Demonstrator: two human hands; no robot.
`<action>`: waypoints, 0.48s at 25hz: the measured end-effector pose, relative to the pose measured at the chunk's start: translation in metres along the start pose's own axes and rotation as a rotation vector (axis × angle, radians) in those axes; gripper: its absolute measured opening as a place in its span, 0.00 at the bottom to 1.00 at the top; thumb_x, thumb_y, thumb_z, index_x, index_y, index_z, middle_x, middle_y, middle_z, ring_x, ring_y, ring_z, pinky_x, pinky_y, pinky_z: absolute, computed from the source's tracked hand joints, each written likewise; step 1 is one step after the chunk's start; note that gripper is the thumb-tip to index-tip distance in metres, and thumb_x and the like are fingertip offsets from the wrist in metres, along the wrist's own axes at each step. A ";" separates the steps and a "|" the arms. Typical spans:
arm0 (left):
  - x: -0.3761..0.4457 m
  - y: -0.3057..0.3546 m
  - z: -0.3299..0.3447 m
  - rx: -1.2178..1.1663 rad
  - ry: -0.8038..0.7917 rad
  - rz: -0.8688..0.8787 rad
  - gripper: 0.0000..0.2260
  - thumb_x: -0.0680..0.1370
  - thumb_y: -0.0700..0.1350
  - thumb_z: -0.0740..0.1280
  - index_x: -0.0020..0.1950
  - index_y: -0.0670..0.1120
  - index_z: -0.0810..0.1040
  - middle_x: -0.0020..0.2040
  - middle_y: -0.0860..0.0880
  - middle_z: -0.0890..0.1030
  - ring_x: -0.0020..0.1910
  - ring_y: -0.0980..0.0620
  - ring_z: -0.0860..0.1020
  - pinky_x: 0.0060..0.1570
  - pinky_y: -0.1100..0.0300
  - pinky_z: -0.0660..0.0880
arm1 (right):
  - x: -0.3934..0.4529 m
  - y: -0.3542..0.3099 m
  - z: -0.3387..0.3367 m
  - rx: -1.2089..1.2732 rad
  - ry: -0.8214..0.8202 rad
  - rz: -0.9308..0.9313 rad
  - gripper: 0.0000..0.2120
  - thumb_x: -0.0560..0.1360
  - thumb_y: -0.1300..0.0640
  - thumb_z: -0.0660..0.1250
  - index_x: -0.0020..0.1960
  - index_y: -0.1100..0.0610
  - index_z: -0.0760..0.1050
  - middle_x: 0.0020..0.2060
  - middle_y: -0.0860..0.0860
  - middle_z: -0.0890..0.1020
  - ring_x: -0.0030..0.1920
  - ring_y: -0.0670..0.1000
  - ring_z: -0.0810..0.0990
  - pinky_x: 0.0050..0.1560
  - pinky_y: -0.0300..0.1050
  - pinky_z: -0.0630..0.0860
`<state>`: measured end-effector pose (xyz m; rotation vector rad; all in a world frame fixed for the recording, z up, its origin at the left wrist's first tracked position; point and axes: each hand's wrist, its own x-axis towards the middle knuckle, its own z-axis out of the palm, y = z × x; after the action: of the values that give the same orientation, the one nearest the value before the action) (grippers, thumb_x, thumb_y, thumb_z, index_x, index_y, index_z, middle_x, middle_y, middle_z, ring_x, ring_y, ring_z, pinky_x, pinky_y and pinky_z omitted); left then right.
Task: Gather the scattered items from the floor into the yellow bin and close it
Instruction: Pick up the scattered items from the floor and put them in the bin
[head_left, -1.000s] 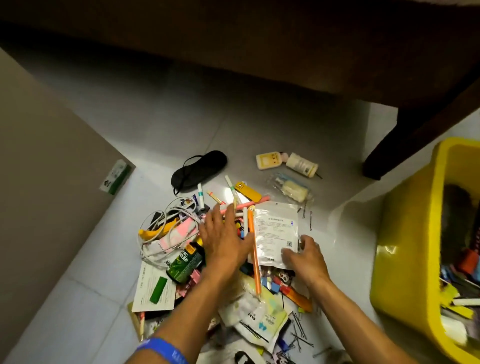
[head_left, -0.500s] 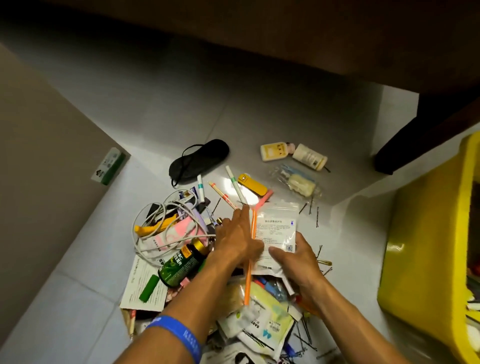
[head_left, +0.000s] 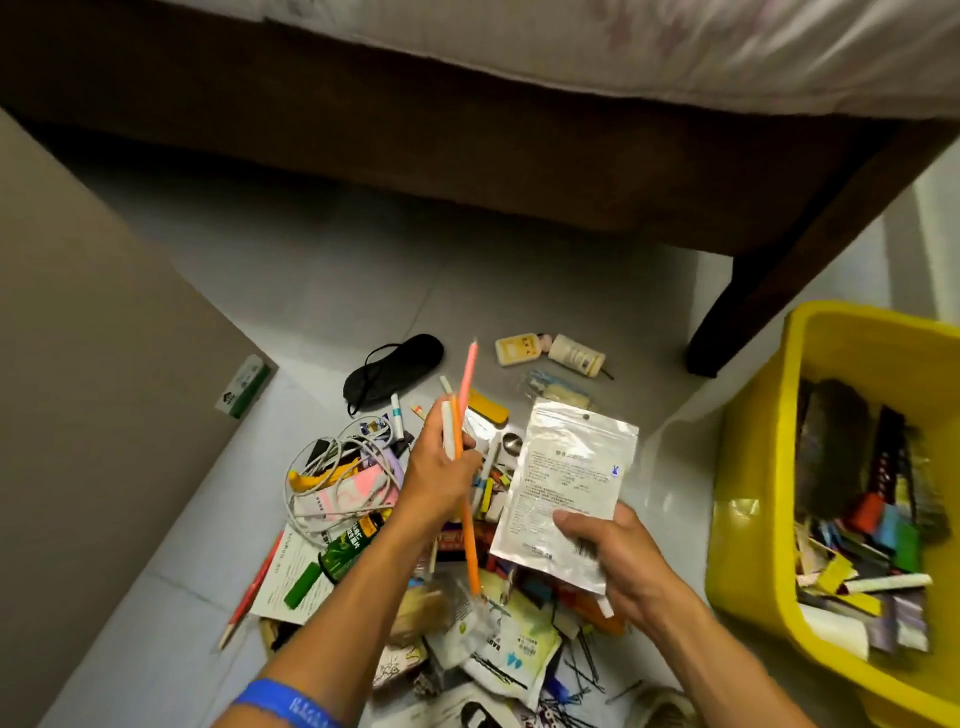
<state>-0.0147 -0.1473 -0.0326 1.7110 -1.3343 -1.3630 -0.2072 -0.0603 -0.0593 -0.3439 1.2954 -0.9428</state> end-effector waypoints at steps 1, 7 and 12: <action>-0.008 0.007 -0.003 -0.033 0.029 0.002 0.20 0.76 0.36 0.64 0.63 0.56 0.71 0.43 0.48 0.75 0.32 0.60 0.78 0.29 0.66 0.76 | -0.012 -0.008 -0.003 0.009 -0.001 -0.019 0.18 0.72 0.71 0.69 0.59 0.57 0.78 0.53 0.54 0.86 0.53 0.57 0.85 0.52 0.57 0.82; -0.047 0.068 0.006 -0.126 0.037 0.078 0.23 0.76 0.36 0.64 0.65 0.58 0.70 0.47 0.46 0.77 0.43 0.46 0.81 0.40 0.45 0.83 | -0.090 -0.052 -0.044 0.198 0.071 -0.133 0.19 0.69 0.69 0.70 0.59 0.59 0.76 0.54 0.58 0.85 0.55 0.60 0.83 0.52 0.60 0.81; -0.065 0.142 0.012 -0.243 0.036 0.218 0.21 0.75 0.33 0.64 0.64 0.52 0.71 0.46 0.48 0.77 0.40 0.52 0.78 0.34 0.63 0.78 | -0.131 -0.074 -0.076 0.226 0.137 -0.194 0.20 0.69 0.67 0.70 0.60 0.58 0.75 0.55 0.57 0.84 0.56 0.60 0.82 0.56 0.60 0.79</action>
<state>-0.0737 -0.1329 0.1118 1.3811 -1.2386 -1.3041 -0.3038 0.0149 0.0561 -0.2342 1.2798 -1.2832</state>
